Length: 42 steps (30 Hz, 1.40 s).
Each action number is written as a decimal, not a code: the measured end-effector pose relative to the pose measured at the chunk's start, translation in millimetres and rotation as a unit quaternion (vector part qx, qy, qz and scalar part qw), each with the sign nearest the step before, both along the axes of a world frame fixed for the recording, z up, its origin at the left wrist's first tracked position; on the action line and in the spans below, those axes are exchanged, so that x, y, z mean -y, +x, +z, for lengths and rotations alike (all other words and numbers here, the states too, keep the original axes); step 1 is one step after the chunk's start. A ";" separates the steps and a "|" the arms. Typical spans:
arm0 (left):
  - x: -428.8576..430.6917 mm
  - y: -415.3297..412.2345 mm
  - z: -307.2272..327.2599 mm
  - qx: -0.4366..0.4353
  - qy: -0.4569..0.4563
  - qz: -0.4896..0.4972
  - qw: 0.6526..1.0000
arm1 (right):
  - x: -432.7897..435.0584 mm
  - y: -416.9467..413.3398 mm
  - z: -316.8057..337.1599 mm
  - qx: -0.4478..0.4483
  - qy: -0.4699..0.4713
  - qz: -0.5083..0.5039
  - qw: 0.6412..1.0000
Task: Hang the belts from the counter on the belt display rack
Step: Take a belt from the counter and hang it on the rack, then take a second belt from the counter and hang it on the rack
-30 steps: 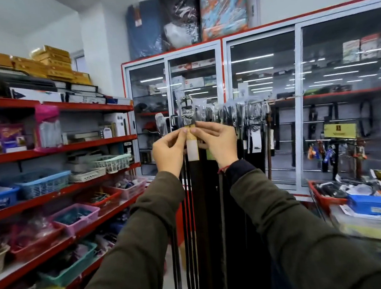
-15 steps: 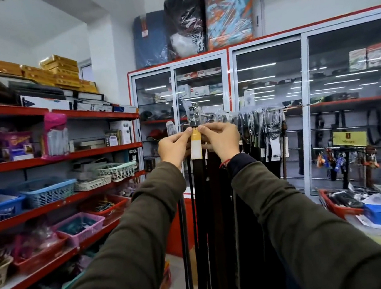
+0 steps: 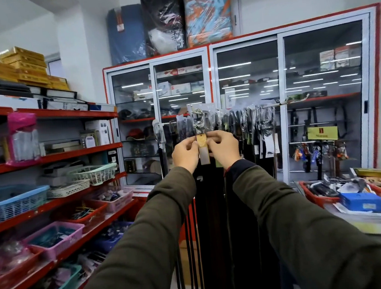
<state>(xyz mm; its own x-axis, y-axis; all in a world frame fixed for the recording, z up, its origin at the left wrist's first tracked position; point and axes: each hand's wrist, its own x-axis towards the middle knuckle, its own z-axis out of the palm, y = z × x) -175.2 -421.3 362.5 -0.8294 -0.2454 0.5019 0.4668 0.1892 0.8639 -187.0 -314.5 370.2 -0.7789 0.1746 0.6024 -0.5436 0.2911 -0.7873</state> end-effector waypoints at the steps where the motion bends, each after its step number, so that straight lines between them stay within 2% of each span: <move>1: -2.2 2.6 -4.9 -0.008 -0.043 0.018 0.999 | -1.7 3.6 -5.9 -0.009 0.037 -0.017 0.999; 5: -10.8 14.7 -33.3 -0.079 -0.166 0.066 0.981 | -14.8 25.9 -41.4 -0.076 0.138 -0.068 0.985; 11: -35.7 51.9 -105.1 -0.146 -0.343 0.148 0.916 | -59.5 72.2 -114.7 -0.111 0.285 -0.203 0.930; 17: -77.6 97.4 -178.2 -0.137 -0.408 0.103 0.897 | -109.1 126.7 -184.2 -0.040 0.360 -0.276 0.890; 24: -141.2 142.7 -250.4 -0.109 -0.432 0.027 0.895 | -164.7 189.7 -261.1 0.050 0.357 -0.342 0.868; 30: -204.3 182.0 -307.1 -0.092 -0.452 -0.057 0.885 | -219.5 255.1 -324.8 0.167 0.308 -0.398 0.848; 33: -240.1 204.3 -334.3 -0.087 -0.452 -0.115 0.881 | -248.4 291.9 -355.1 0.244 0.248 -0.439 0.828; 35: -261.9 218.4 -351.0 -0.081 -0.456 -0.149 0.874 | -265.0 314.0 -372.6 0.305 0.184 -0.456 0.815; 38: -297.1 238.7 -369.2 -0.071 -0.456 -0.233 0.856 | -287.2 343.1 -391.5 0.377 0.033 -0.494 0.783; 40: -319.0 251.8 -379.7 -0.049 -0.450 -0.302 0.839 | -298.0 358.5 -395.4 0.395 -0.072 -0.511 0.760; 42: -341.9 263.3 -387.3 -0.006 -0.451 -0.382 0.807 | -310.4 371.2 -398.1 0.386 -0.158 -0.526 0.741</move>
